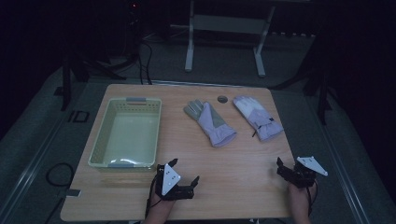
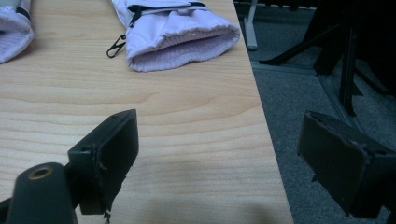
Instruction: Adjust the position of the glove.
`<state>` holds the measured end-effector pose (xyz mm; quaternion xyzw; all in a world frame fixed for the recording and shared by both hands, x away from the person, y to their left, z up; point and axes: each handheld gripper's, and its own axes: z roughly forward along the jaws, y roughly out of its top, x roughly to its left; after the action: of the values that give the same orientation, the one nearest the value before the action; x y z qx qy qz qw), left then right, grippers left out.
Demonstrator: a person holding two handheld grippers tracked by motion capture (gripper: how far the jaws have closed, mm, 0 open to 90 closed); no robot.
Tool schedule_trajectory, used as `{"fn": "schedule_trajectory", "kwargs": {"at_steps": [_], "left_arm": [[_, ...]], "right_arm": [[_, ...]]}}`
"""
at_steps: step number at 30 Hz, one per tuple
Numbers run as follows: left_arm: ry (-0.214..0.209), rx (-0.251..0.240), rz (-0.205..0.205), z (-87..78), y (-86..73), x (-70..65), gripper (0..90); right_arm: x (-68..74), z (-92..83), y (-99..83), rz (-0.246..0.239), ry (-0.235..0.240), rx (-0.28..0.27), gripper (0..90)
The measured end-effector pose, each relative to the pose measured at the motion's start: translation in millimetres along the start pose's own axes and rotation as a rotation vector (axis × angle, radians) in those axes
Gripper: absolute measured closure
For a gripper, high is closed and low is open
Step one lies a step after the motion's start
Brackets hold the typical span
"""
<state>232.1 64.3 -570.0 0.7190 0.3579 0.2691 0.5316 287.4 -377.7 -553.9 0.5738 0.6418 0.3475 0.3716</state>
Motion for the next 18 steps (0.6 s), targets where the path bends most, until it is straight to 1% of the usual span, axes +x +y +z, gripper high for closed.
{"fn": "schedule_trajectory", "kwargs": {"at_steps": [3, 4, 7, 8, 10, 11, 13, 14, 15, 18], "left_arm": [[0.017, 0.007, 0.003, 0.4, 0.2, -1.3, 2.1], [0.018, 0.007, 0.008, 0.3, 0.2, -2.1, 2.0], [0.016, 0.008, 0.009, 0.3, 0.3, -2.2, 1.9], [0.009, 0.006, 0.005, 0.4, 0.3, -1.7, 1.8], [0.008, 0.006, -0.003, 0.5, 0.3, -1.1, 1.8], [0.011, 0.016, -0.003, 0.6, 0.6, -1.1, 1.2], [0.004, 0.021, -0.005, 0.9, 0.7, -1.3, 1.2], [0.000, 0.023, -0.002, 1.3, 0.7, -1.8, 1.1], [0.000, 0.023, -0.002, 1.3, 0.7, -1.8, 0.2], [-0.008, 0.025, 0.001, 1.1, 0.8, -1.7, 0.2]], "right_arm": [[-0.2, 0.1, 0.0, 0.000, 0.006, 0.003, 12.3], [-1.3, 0.6, 0.2, 0.001, 0.022, 0.014, 12.0], [-2.5, 1.2, 0.5, 0.008, 0.034, 0.023, 11.7], [-2.8, 2.2, 1.0, 0.006, 0.039, 0.029, 11.6], [-2.6, 2.0, 1.8, 0.004, 0.041, 0.028, 11.6], [-2.2, 1.9, 4.8, -0.010, 0.043, 0.038, 11.6], [-2.0, 1.9, 6.6, -0.006, 0.052, 0.045, 11.6], [-2.5, 2.2, 10.7, 0.002, 0.064, 0.064, 11.3], [-2.7, 2.0, 13.0, 0.008, 0.074, 0.070, 11.2], [-2.3, 0.5, 20.5, 0.001, 0.080, 0.087, 11.2]]}}
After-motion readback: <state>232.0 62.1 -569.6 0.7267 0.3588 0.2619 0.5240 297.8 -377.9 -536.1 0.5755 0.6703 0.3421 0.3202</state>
